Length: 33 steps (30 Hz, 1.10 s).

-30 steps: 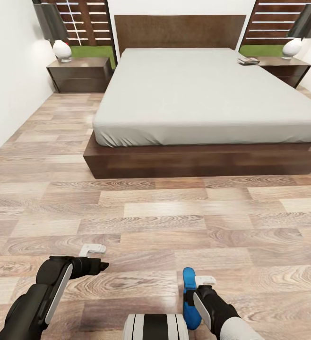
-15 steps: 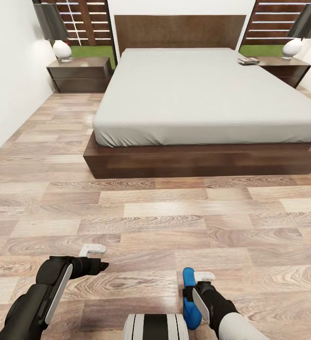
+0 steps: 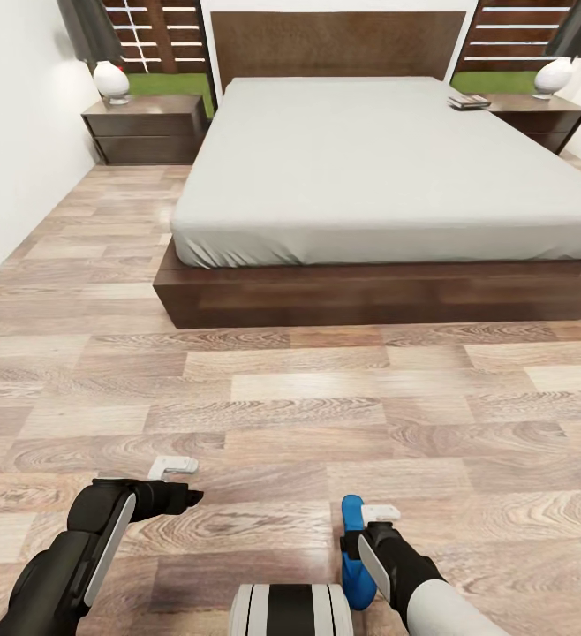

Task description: In the bedroom, move the book from the bed onto either nightstand, and place the two sandals side by side next to the bed.

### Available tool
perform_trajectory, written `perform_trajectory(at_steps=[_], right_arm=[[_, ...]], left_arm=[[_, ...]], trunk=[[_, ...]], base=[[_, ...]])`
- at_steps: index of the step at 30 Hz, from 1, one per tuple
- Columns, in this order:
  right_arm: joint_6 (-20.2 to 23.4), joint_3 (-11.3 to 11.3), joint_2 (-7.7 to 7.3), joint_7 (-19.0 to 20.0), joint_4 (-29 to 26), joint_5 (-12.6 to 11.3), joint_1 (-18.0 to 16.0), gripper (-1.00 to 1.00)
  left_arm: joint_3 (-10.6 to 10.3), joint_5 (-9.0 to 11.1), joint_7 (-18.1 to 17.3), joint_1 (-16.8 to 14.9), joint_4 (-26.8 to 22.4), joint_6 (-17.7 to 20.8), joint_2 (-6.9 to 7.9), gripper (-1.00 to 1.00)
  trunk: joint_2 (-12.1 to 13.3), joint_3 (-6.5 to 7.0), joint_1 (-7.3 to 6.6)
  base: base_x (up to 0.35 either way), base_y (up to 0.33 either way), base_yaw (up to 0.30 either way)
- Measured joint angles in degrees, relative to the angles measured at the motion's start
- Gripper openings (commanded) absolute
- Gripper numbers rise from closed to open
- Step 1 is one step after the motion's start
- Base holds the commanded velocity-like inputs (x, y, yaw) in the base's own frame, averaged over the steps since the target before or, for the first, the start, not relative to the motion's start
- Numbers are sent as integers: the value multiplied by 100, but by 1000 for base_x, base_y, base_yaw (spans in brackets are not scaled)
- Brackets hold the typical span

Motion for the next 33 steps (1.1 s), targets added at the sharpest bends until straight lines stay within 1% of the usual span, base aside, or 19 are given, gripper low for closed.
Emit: perform_trajectory(at_steps=[19,26,33], right_arm=[[76,19,-7,39,7,5,-5,100],[77,201,-16,35,11,5,-5,100],[74,342,8,32,-7,7,-11,100]], left_arm=[[14,-14,37,0,-17,6,1,100],[30,-23,57,0,-36,3,3,100],[36,-24,45,-7,-129,7,41,100]], trunk=[[0,0,0],[0,0,0],[0,0,0]], base=[[0,0,0],[0,0,0],[0,0,0]])
